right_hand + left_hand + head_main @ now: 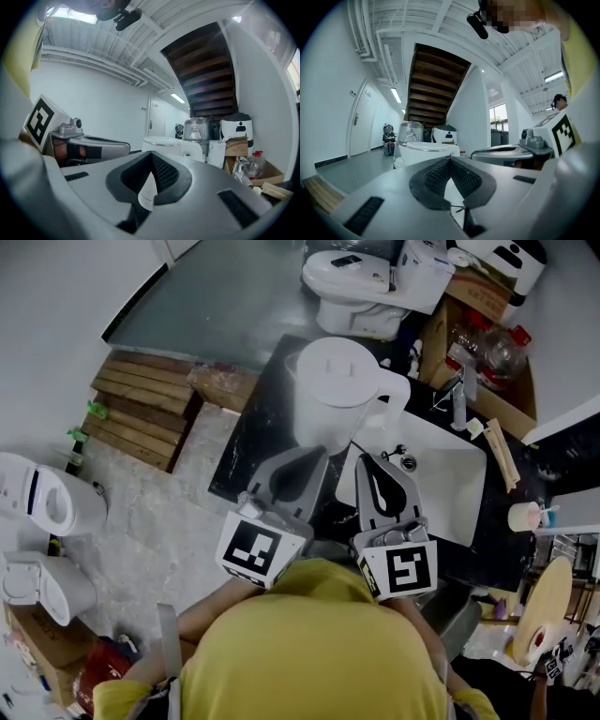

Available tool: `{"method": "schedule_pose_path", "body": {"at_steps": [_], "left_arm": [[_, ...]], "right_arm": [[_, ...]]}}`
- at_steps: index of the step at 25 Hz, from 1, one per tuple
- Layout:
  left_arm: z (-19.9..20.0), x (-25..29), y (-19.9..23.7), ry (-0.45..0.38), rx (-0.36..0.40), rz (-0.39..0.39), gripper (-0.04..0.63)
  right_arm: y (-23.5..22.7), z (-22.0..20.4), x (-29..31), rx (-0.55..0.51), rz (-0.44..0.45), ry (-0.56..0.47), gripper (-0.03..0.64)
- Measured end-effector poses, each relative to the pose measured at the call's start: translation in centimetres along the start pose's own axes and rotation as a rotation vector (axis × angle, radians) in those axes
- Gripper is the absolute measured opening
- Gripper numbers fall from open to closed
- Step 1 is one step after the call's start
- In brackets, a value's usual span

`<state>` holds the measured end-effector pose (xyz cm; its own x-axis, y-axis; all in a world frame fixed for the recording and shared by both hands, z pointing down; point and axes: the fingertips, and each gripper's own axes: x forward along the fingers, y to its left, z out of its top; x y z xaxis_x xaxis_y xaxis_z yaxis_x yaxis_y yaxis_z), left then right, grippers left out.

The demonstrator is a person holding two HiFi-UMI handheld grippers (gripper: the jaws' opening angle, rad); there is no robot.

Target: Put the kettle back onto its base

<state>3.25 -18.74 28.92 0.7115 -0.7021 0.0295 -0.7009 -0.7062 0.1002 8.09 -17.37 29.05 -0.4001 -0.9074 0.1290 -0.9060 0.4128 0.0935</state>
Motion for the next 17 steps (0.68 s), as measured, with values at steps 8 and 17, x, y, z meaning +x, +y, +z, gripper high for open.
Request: {"method": "schedule_pose_path", "body": {"at_steps": [8, 17], "left_arm": [[0.2, -0.7, -0.1, -0.005, 0.005, -0.021, 0.005], [-0.8, -2.5, 0.6, -0.014, 0.002, -0.072, 0.005]], "right_arm": [[0.7, 0.3, -0.2, 0.0, -0.023, -0.008, 0.017], [3.4, -0.3, 0.0, 0.016, -0.063, -0.023, 0.017]]}}
